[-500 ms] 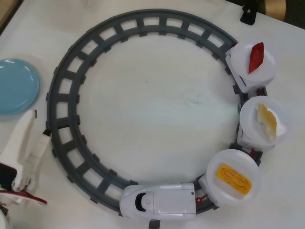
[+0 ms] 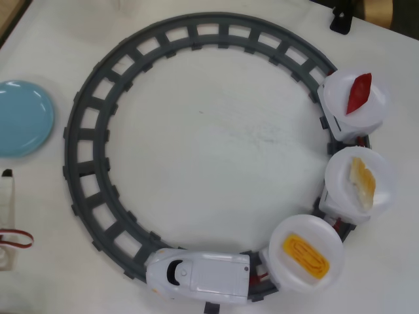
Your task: Pick up the sushi from the Shinkansen and put it on the blue dish
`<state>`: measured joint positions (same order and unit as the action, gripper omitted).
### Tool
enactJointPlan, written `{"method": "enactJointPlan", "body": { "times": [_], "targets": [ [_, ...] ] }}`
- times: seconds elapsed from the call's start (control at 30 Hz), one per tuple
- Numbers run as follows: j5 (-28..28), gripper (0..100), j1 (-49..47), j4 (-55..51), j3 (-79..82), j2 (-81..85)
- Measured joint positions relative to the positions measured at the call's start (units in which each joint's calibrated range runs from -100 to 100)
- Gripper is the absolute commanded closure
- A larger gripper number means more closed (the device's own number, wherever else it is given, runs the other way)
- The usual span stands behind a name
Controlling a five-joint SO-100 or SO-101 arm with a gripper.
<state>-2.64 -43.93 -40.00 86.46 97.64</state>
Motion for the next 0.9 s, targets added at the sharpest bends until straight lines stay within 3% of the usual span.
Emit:
{"method": "enactJointPlan", "body": {
  "times": [0.63,0.9],
  "targets": [
    [0.0,69,0.25,-4.12,-8.6,-0.67],
    [0.0,69,3.6,-4.79,-22.51,-14.68]
  ]
}}
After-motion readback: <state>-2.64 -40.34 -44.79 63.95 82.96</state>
